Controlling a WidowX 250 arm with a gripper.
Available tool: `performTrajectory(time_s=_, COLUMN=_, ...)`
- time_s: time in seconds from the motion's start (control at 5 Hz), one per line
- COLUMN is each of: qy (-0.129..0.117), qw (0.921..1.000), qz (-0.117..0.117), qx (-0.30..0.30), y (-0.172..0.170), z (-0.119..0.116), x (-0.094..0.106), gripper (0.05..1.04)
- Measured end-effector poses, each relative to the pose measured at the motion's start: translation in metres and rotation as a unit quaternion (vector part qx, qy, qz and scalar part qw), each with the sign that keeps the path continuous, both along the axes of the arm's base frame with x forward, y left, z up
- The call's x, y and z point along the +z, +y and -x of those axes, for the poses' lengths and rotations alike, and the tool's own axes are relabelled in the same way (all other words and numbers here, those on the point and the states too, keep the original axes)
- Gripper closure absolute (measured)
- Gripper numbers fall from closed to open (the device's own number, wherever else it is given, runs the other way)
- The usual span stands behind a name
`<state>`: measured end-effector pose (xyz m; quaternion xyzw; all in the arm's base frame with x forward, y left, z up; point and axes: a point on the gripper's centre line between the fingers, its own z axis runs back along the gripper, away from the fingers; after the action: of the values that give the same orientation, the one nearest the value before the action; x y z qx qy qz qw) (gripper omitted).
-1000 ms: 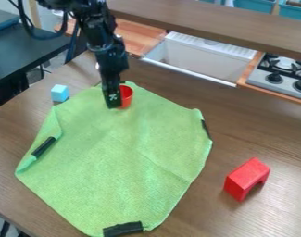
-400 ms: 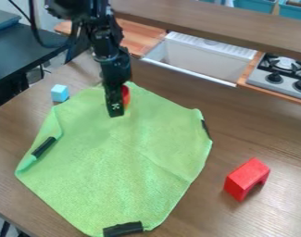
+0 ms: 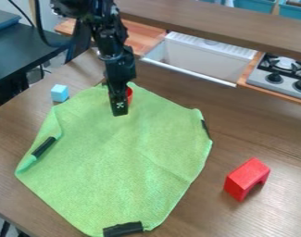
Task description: Remove the red cup from the cloth
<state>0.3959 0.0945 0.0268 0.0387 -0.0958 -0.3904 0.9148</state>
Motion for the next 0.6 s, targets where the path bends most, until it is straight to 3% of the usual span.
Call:
performTrajectory(time_s=0.4, qy=0.005, qw=1.0000, qz=-0.006, qx=0.000, y=-0.005, z=-0.004, x=-0.004, gripper=0.122)
performTrajectory(time_s=0.6, qy=0.012, qw=0.9999, qz=-0.008, qx=0.009, y=-0.004, z=-0.005, x=-0.011, gripper=0.394)
